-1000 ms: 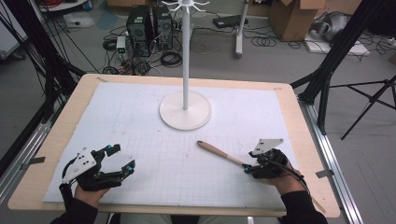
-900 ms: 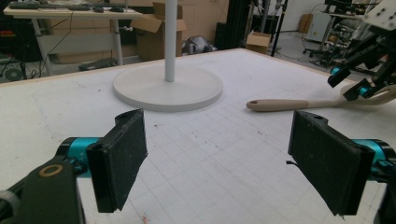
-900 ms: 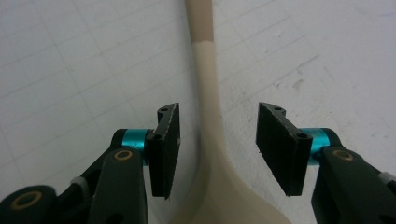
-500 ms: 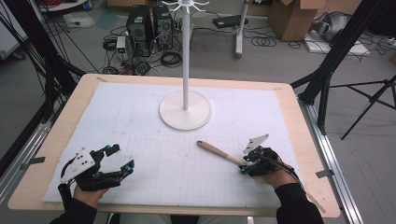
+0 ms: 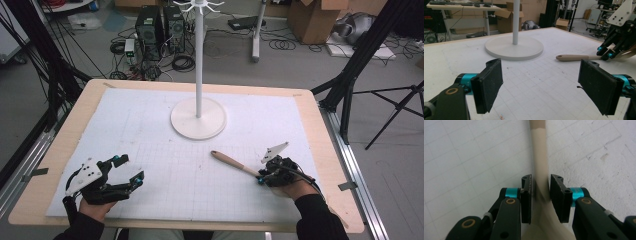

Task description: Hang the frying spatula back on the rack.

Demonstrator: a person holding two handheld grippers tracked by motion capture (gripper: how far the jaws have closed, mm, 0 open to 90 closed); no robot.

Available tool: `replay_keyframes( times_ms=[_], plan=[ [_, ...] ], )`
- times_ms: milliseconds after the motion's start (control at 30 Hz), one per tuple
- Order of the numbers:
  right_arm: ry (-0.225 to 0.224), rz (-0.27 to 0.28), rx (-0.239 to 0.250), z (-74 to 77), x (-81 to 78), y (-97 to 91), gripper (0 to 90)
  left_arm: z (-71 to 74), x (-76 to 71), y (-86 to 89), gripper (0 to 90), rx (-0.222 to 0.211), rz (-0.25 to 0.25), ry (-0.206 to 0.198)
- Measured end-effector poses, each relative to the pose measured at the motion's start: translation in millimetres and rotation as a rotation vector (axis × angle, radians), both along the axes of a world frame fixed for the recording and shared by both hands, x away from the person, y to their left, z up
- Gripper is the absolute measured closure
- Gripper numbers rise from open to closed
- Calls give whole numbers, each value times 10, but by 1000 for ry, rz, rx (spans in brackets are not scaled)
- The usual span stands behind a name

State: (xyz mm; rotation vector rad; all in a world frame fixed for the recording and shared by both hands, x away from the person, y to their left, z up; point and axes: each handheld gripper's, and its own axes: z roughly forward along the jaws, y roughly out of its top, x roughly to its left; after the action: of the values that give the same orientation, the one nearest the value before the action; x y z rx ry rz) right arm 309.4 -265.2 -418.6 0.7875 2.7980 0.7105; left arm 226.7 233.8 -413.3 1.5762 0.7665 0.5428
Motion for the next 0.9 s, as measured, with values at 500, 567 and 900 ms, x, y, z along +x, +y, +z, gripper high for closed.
replay_keyframes(
  times_ms=[500, 567, 900],
  plan=[
    [1, -111, 2, -1, -61, 41, 775, 1, -9, -5, 204, 3, 1, 0],
    [8, -119, 15, -3, -59, 30, 774, 2, -10, 4, 204, 3, 3, 0],
    [-13, -135, 105, 41, -101, -56, 773, 4, -16, 17, 204, 1, 10, 0]
  ],
)
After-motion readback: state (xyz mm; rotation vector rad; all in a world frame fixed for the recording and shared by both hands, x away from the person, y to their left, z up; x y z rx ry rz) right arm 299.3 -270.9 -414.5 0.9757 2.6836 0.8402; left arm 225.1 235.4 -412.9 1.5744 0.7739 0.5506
